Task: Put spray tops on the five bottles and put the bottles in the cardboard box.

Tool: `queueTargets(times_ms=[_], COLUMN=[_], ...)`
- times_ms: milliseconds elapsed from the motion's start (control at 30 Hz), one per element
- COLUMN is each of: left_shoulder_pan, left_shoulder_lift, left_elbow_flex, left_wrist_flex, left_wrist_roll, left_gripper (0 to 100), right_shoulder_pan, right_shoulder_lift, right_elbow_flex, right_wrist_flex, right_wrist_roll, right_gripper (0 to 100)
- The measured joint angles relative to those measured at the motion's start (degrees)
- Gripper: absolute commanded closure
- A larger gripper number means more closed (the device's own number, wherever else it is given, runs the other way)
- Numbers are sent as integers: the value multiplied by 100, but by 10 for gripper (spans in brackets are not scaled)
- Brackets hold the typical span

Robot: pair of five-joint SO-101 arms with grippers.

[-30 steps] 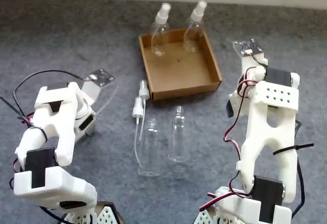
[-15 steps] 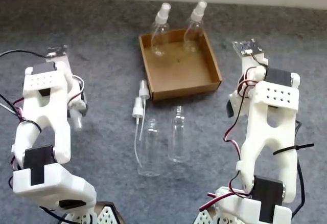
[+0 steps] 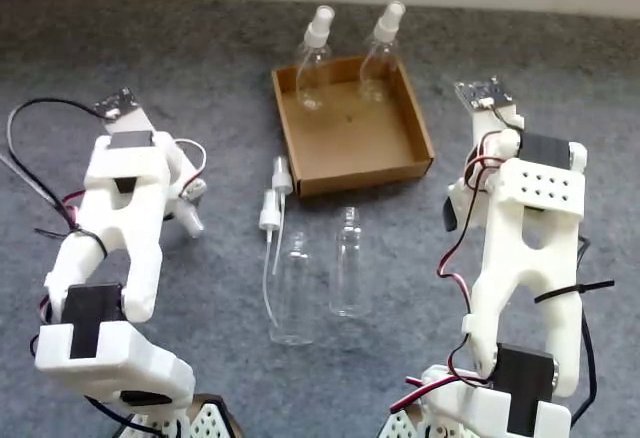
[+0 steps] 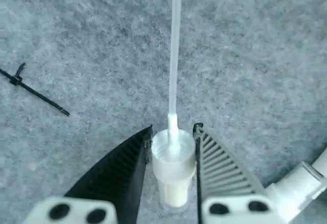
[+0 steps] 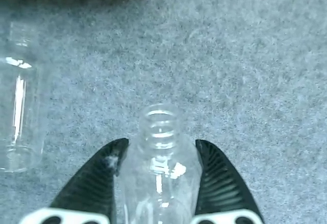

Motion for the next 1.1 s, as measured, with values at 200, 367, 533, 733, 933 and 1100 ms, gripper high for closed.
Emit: queueTargets(times_ms=[200, 367, 533, 733, 933, 1100], left_shoulder_pan=[9, 9, 9, 0, 9, -149], left_shoulder_lift=[0, 0, 0, 0, 0, 0], left_elbow_flex=[149, 141, -387, -1292, -1512, -1512], left_wrist_flex=[-255, 246, 1266, 2119, 2637, 2180], left_wrist_roll=[53, 53, -105, -2233, -7121, -9873], left_gripper=[816, 751, 751, 752, 752, 751], right_shoulder_pan=[0, 0, 0, 0, 0, 0], right_shoulder_lift=[0, 0, 0, 0, 0, 0], right_elbow_flex=[0, 0, 0, 0, 0, 0], right_wrist_flex=[9, 9, 9, 9, 9, 9], right_wrist_roll=[0, 0, 0, 0, 0, 0], right_gripper=[995, 995, 995, 995, 995, 995])
